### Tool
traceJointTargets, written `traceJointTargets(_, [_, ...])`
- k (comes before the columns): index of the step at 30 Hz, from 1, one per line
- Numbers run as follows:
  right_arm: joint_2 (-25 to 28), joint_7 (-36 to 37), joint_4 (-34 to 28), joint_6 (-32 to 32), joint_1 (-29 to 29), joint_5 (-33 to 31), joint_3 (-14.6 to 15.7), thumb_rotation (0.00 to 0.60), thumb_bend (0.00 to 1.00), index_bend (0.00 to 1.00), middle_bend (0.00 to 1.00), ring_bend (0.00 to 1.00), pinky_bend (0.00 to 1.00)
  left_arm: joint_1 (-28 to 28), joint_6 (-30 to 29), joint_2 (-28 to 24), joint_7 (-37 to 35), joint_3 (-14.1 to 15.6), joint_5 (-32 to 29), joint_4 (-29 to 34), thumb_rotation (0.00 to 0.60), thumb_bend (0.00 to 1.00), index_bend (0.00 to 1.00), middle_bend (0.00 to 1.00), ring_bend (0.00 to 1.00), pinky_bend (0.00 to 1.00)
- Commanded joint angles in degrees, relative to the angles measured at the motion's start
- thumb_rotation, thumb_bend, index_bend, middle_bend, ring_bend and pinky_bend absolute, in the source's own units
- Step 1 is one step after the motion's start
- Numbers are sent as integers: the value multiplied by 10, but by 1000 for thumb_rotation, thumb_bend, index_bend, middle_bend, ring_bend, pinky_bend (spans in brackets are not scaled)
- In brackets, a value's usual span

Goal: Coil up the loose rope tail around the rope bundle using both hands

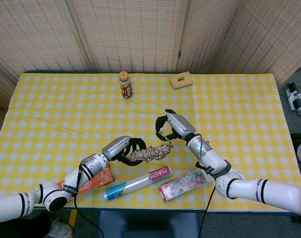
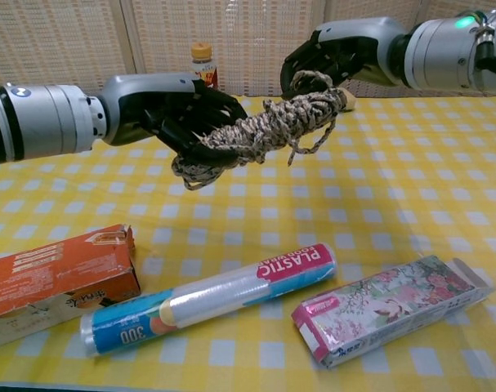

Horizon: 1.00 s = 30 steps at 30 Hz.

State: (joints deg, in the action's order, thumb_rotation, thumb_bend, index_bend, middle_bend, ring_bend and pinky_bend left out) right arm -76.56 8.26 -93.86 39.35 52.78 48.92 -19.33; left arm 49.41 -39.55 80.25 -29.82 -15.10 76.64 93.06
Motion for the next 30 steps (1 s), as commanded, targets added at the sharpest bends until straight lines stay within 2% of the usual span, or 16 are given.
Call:
traceJointTargets(1, [-5,-19,1,16,6,-11,4,600,527,805,535,397,0,1,-19,2,33,6,-1,3,600,685,807,828,754,765])
traceJointTargets(5, [-10,-50,9,25,16,-31,14,600,526,805,532,393,0,-2,-32,3,31,5,-5,14,600,684,807,828,752,765])
traceJointTargets(11, [-26,-78,28,39,32,-74,15,600,527,805,529,391,0,2,-40,0,34,15,20,21,600,685,806,828,748,760])
traceJointTargets(16, [-44,-102,24,66,46,-88,8,600,526,805,529,391,0,13,-37,9,73,20,10,14,600,684,802,828,744,760])
traceJointTargets(23, [-59,-134,-8,111,55,-78,-1,600,526,805,530,391,0,34,-25,20,213,23,-95,11,600,685,790,828,744,760])
traceJointTargets(30, [-63,-149,-47,147,46,-55,0,600,526,805,529,393,0,53,-62,37,348,29,-240,25,600,685,784,828,751,760])
